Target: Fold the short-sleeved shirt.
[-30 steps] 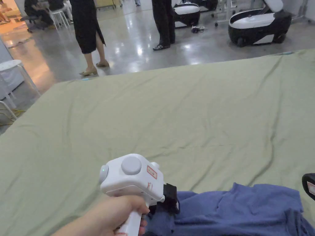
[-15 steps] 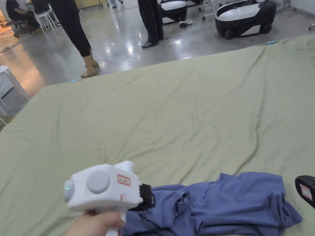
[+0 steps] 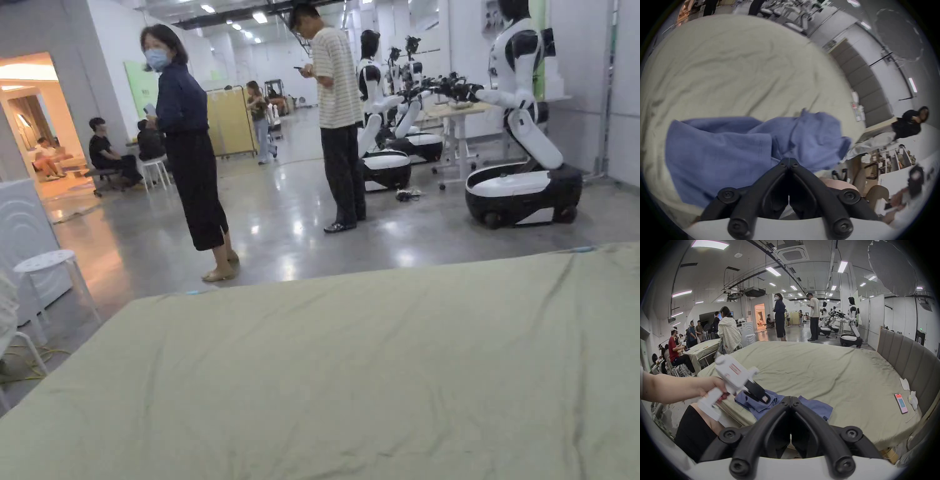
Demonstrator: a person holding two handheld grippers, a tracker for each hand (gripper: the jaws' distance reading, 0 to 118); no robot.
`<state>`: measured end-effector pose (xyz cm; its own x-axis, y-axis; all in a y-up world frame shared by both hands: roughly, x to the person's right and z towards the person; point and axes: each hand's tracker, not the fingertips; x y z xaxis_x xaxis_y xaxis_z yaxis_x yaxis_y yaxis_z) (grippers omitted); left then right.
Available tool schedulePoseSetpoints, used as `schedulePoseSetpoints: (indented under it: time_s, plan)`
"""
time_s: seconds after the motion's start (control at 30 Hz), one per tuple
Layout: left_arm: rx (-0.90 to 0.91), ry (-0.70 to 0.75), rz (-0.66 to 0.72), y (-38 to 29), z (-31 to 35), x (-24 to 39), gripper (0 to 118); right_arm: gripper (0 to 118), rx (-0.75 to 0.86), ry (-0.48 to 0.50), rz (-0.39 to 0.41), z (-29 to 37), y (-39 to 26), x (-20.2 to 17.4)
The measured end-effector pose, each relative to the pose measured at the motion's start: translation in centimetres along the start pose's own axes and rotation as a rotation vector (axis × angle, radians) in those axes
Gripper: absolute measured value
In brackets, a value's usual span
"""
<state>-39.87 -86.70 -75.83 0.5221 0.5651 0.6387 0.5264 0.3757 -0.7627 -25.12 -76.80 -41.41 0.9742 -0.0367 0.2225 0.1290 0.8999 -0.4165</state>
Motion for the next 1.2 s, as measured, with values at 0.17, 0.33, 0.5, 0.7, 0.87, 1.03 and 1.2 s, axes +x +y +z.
schedulePoseSetpoints:
  time_s: [0.17, 0.33, 0.5, 0.7, 0.87, 1.03, 1.2]
  plan:
    - [0.155, -0.103, -0.044, -1.5, 11.0, -4.7, 9, 0, -0.001, 0.023, 0.003, -0.4, 0.3, -0.7]
    - [0.136, -0.144, 0.183, -3.5, 13.4, -15.9, 105, 0, -0.020, 0.040, 0.013, -1.5, 0.5, -1.7]
    - [0.176, -0.290, 0.369, -5.3, 9.9, -23.5, 117, 0, -0.041, 0.055, 0.016, -2.5, 0.5, -2.9]
    - [0.202, -0.377, 0.313, -4.8, 3.8, -22.3, 117, 0, -0.075, 0.048, 0.026, -3.8, 0.8, -3.5]
    - [0.097, -0.295, 0.160, -2.5, 0.2, -18.4, 12, 0, -0.087, 0.048, 0.023, -4.9, 1.2, -3.8]
    - [0.090, -0.278, 0.222, -2.7, 1.3, -19.0, 12, 0, -0.081, 0.059, 0.020, -4.9, 1.2, -4.2]
    - [0.139, -0.233, 0.253, -3.0, 5.1, -19.6, 12, 0, -0.085, 0.068, 0.020, -4.8, 0.8, -4.2]
